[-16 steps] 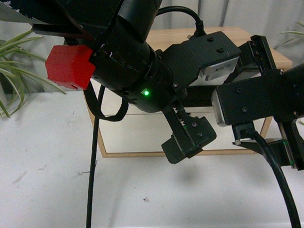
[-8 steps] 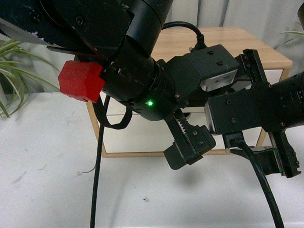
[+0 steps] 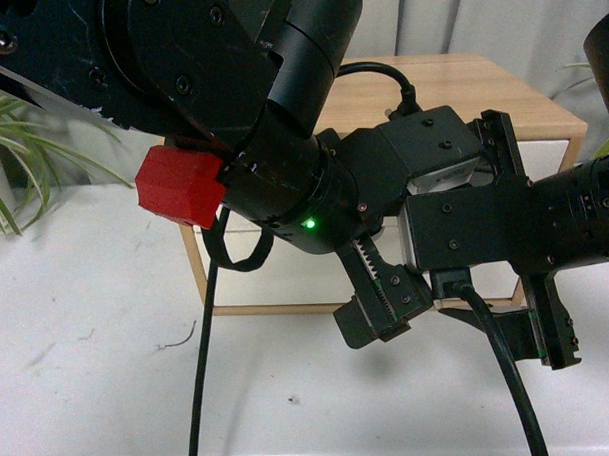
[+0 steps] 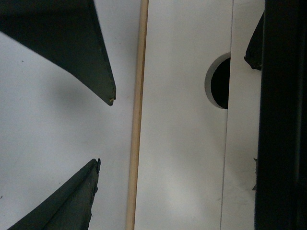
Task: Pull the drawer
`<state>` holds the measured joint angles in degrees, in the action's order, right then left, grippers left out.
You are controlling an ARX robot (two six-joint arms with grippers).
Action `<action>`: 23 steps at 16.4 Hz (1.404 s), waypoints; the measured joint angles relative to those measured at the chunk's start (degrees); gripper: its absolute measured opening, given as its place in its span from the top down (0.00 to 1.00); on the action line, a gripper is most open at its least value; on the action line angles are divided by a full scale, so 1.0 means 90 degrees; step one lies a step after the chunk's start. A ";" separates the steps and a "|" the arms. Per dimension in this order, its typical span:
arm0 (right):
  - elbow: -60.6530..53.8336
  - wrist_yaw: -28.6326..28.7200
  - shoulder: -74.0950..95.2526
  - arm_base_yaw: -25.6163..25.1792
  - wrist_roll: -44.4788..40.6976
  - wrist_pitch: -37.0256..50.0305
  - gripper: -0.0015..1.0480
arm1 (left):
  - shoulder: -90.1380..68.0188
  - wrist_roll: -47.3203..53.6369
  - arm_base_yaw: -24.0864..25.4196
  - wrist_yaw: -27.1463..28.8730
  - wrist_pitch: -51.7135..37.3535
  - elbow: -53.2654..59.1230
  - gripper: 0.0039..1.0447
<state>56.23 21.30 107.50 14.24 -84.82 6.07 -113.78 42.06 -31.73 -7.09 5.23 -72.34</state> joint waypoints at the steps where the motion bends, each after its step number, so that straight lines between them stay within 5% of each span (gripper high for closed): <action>1: -0.0214 0.0044 -0.0131 -0.0002 0.0124 0.0100 0.06 | 0.0002 -0.0005 -0.0019 -0.0109 -0.0075 0.0090 0.06; 23: -0.2509 -0.0126 -0.2625 0.0333 0.0138 -0.0784 0.06 | 0.1780 -0.0593 -0.0746 -0.0425 -0.0828 0.2552 0.06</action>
<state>33.65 20.16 83.88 17.23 -83.57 -0.99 -97.76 36.73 -38.44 -10.92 -2.22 -49.36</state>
